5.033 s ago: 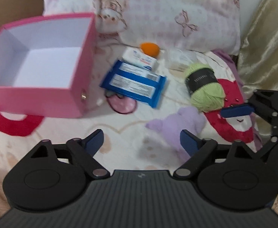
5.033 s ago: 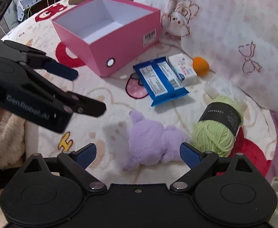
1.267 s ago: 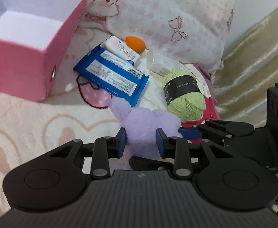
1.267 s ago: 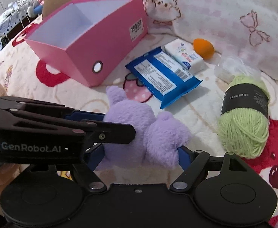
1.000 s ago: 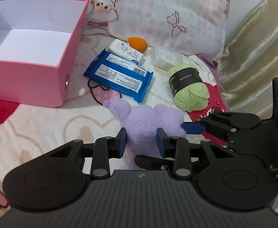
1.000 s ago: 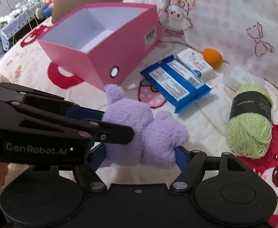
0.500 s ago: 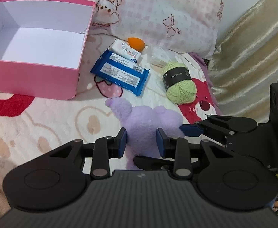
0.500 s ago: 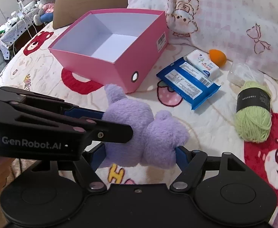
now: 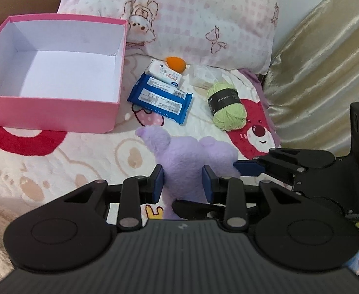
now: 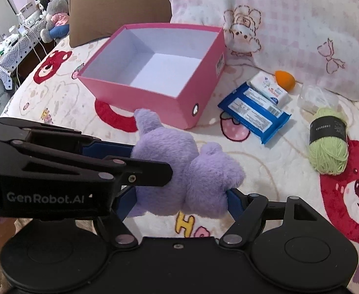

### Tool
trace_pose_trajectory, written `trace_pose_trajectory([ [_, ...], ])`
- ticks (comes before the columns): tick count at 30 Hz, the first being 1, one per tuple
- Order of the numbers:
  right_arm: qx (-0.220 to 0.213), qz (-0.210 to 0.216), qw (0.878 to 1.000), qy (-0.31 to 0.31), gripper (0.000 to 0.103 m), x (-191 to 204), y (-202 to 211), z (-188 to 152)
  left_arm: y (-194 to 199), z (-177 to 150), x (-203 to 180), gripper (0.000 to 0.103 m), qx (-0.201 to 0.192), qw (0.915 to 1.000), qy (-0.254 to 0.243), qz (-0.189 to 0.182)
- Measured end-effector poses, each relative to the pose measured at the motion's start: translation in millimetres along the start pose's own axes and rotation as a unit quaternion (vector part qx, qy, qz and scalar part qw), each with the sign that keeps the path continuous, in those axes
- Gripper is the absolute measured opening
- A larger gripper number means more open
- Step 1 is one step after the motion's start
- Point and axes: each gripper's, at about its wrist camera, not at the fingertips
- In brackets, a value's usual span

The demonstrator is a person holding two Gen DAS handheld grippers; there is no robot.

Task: Organize objects
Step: 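Carry the plush toy with the left gripper over the pink box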

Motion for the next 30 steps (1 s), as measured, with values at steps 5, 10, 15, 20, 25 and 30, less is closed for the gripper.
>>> trace_pose_trajectory([
  [5, -0.030, 0.000, 1.000, 0.002, 0.081, 11.5, 13.1, 12.4, 22.2, 11.9, 4.0, 0.032, -0.018, 0.9998, 0.005, -0.005],
  [10, -0.056, 0.004, 0.998, 0.003, 0.081, 23.3, 22.6, 31.7, 43.4, 25.4, 9.0, 0.032, -0.043, 0.9991, 0.000, 0.000],
  [15, -0.085, 0.006, 0.996, 0.009, 0.080, 36.1, 25.2, 54.9, 60.0, 43.0, 15.6, 0.032, -0.065, 0.9976, -0.016, 0.017],
  [20, -0.109, -0.011, 0.994, 0.006, 0.079, 50.1, 12.8, 87.1, 63.9, 68.1, 40.5, 0.033, -0.100, 0.9947, -0.001, 0.025],
  [25, -0.121, 0.011, 0.993, -0.004, 0.077, 53.7, -2.8, 119.4, 68.5, 90.2, 66.2, 0.034, -0.122, 0.9917, 0.000, 0.039],
  [30, -0.130, 0.014, 0.991, 0.001, 0.076, 59.5, -24.5, 147.7, 62.8, 117.1, 94.5, 0.034, -0.128, 0.9908, 0.023, 0.039],
])
Point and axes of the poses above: each gripper's, at about its wrist camera, not at the fingertips, and y roughly against the way its jaws point, x to its left, z to its top, and after that the axes turned 11 degrees about -z, right-handed
